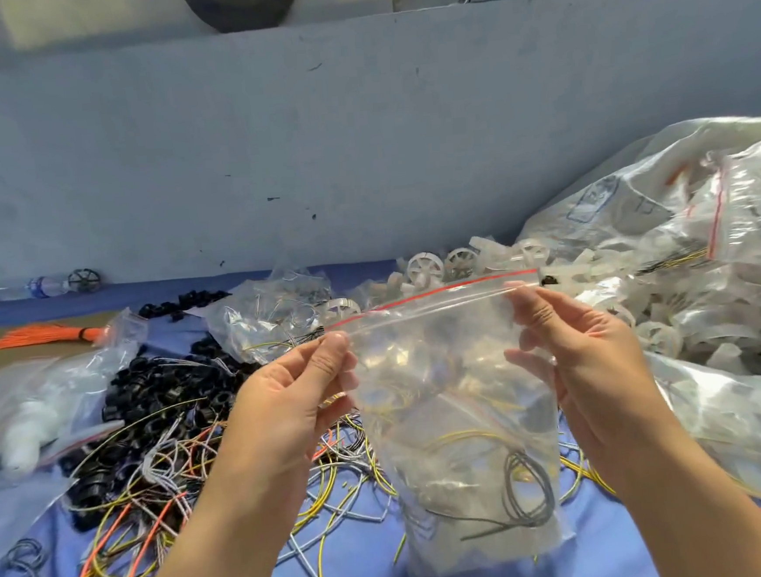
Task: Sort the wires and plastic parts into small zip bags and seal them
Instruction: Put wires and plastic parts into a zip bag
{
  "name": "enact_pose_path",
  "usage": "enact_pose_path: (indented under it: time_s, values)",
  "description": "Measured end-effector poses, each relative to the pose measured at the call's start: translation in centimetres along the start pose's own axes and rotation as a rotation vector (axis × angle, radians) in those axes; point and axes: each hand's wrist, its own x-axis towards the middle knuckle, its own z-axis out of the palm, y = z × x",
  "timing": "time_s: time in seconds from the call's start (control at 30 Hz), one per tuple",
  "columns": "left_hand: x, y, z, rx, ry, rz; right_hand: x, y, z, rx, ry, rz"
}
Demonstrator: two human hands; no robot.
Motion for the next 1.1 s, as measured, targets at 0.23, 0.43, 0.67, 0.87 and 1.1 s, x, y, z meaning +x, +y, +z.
enact_pose_path:
  time_s: [0.23, 0.43, 0.67, 0.87, 1.1]
  values:
    - [-0.2, 0.1, 0.2, 0.117, 0.111, 0.135, 0.1, 0.1, 0.1, 0.018, 0.042, 0.002]
    - [-0.1, -0.1, 0.0, 0.094, 0.059, 0.145, 0.1, 0.2, 0.3, 0.034, 0.029, 0.021]
    - [-0.3, -0.2, 0.1, 0.109, -0.046, 0.135, -0.3, 0.0, 0.4, 0.014, -0.023, 0.007]
    - [-0.7, -0.2, 0.3, 0.101, -0.033, 0.198, -0.2, 0.1, 0.0, -0.002, -0.038, -0.022]
    - [-0.9, -0.2, 0.7, 0.11, -0.068, 0.208, -0.4, -0.9, 0.3, -0.416, 0.006, -0.317]
